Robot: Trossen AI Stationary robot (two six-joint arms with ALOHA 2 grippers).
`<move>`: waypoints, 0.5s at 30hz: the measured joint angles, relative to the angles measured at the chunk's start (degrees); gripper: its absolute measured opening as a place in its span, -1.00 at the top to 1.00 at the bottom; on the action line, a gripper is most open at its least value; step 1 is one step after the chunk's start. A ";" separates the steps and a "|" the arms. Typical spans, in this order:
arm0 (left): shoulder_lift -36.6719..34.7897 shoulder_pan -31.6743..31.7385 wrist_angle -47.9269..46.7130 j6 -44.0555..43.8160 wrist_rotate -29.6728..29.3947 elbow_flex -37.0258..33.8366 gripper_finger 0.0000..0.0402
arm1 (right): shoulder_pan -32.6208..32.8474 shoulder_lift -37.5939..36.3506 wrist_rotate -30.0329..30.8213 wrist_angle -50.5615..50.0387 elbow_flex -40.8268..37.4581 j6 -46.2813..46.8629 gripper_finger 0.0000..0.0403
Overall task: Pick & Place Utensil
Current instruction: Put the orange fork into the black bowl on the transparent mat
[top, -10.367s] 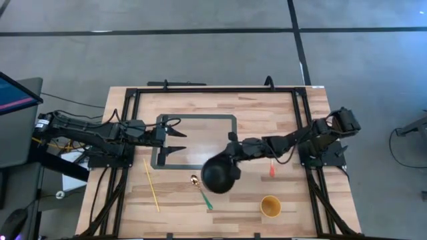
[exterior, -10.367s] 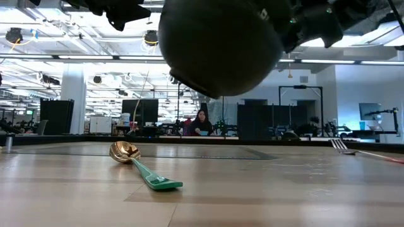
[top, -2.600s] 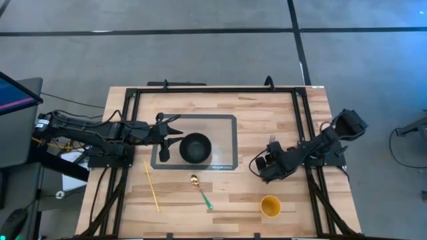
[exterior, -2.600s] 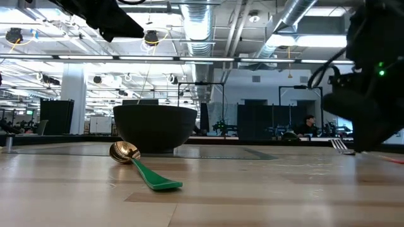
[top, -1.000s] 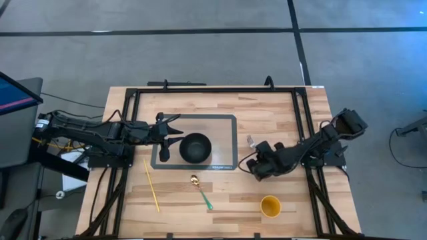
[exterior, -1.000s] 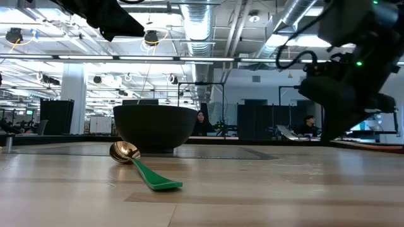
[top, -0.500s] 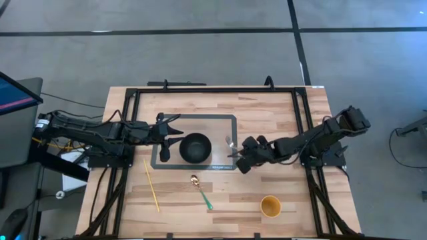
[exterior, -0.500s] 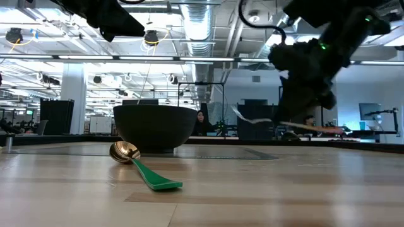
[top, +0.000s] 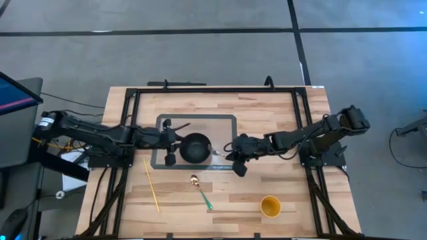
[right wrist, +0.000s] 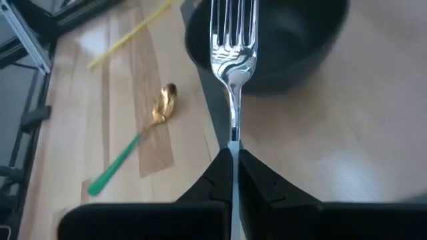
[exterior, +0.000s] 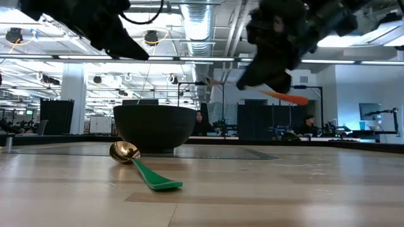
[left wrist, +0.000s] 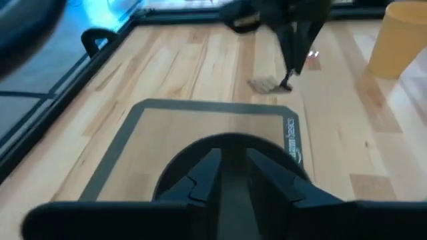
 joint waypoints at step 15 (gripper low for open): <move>3.18 0.00 1.90 -0.20 -0.56 -0.02 0.97 | -1.27 0.06 -3.14 -11.37 9.33 1.58 0.99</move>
